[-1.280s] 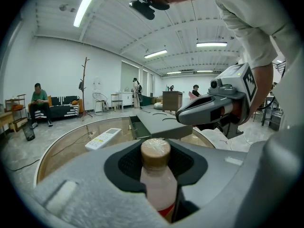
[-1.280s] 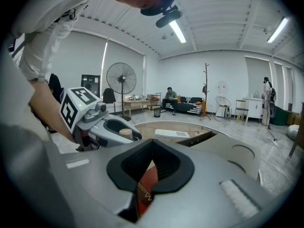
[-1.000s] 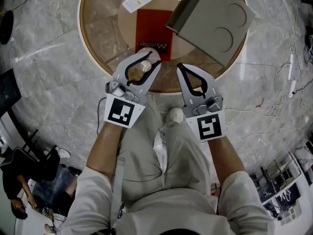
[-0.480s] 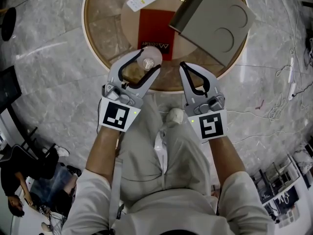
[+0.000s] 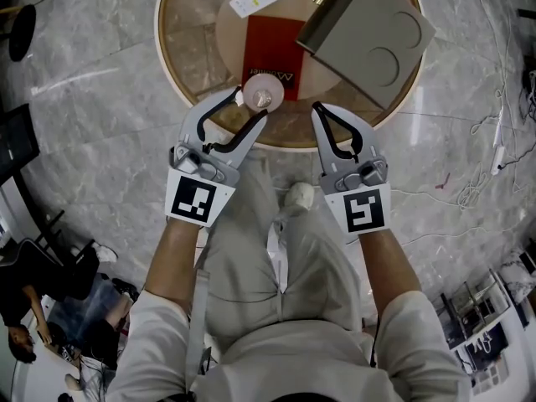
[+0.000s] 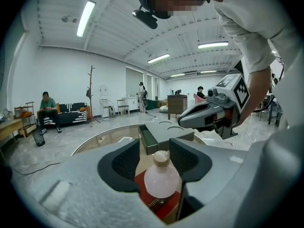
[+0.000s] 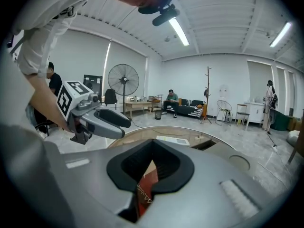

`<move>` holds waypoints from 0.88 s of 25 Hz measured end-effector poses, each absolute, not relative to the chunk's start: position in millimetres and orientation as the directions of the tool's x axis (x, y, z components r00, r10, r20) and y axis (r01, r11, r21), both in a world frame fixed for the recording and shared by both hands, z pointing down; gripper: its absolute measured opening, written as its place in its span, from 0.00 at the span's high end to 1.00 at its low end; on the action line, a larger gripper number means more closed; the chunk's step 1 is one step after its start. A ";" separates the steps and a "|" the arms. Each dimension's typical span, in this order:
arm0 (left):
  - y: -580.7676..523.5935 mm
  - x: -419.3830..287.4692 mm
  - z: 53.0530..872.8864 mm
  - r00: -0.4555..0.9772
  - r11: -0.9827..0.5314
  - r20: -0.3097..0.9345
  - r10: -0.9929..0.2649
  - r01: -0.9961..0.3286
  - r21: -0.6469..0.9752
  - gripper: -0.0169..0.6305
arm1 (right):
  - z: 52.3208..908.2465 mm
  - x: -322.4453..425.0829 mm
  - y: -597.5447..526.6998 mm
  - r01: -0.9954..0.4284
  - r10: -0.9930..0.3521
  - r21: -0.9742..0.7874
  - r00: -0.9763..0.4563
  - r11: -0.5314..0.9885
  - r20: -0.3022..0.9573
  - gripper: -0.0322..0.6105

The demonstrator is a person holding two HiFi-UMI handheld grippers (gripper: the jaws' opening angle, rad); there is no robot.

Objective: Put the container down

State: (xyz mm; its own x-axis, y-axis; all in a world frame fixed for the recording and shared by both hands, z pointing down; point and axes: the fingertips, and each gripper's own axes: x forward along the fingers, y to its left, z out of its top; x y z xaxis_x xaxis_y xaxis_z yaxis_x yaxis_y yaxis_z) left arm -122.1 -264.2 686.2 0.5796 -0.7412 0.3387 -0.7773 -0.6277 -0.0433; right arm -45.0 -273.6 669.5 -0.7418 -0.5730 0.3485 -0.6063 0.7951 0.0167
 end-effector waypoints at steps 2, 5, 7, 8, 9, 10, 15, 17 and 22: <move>-257.8 -125.2 676.5 0.576 -0.626 0.343 -0.742 -0.778 -0.047 0.66 | 660.0 -44.5 -270.5 -0.609 -0.576 0.017 -0.741 0.793 0.345 0.94; -248.6 -133.5 658.9 0.560 -0.610 0.347 -0.753 -0.791 -0.049 0.69 | 641.8 -43.7 -265.0 -0.610 -0.580 0.022 -0.741 0.792 0.338 0.94; -243.7 -140.0 646.1 0.545 -0.598 0.350 -0.762 -0.800 -0.056 0.75 | 628.5 -44.3 -262.0 -0.609 -0.582 0.028 -0.743 0.793 0.329 0.94; -241.1 -143.0 639.2 0.538 -0.593 0.353 -0.766 -0.803 -0.061 0.81 | 621.9 -44.8 -260.2 -0.610 -0.584 0.027 -0.744 0.792 0.325 0.94; -238.4 -145.6 632.0 0.532 -0.588 0.355 -0.769 -0.806 -0.068 0.83 | 615.2 -45.4 -258.1 -0.611 -0.585 0.025 -0.744 0.791 0.323 0.94; -235.9 -148.2 624.3 0.526 -0.584 0.355 -0.773 -0.808 -0.074 0.86 | 608.4 -46.1 -255.8 -0.611 -0.585 0.025 -0.745 0.791 0.321 0.94; -219.8 -155.8 587.4 0.504 -0.567 0.358 -0.786 -0.818 -0.096 0.97 | 571.2 -46.6 -241.3 -0.607 -0.585 0.033 -0.749 0.794 0.310 0.94; -211.3 -155.8 572.8 0.503 -0.570 0.362 -0.785 -0.815 -0.105 0.97 | 556.0 -44.2 -233.6 -0.606 -0.586 0.038 -0.749 0.795 0.310 0.94; -199.7 -159.4 536.6 0.492 -0.560 0.353 -0.796 -0.820 -0.121 0.97 | 519.7 -36.5 -221.2 -0.607 -0.591 0.048 -0.747 0.793 0.304 0.94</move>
State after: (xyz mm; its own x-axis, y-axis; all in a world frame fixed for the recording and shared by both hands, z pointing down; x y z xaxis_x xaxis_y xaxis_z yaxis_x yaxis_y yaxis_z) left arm -159.4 -199.7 536.6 0.4917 -0.7960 0.3529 -0.8196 -0.5600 -0.1211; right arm -36.5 -221.2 519.7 -0.7474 -0.5910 0.3036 -0.6074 0.7929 0.0485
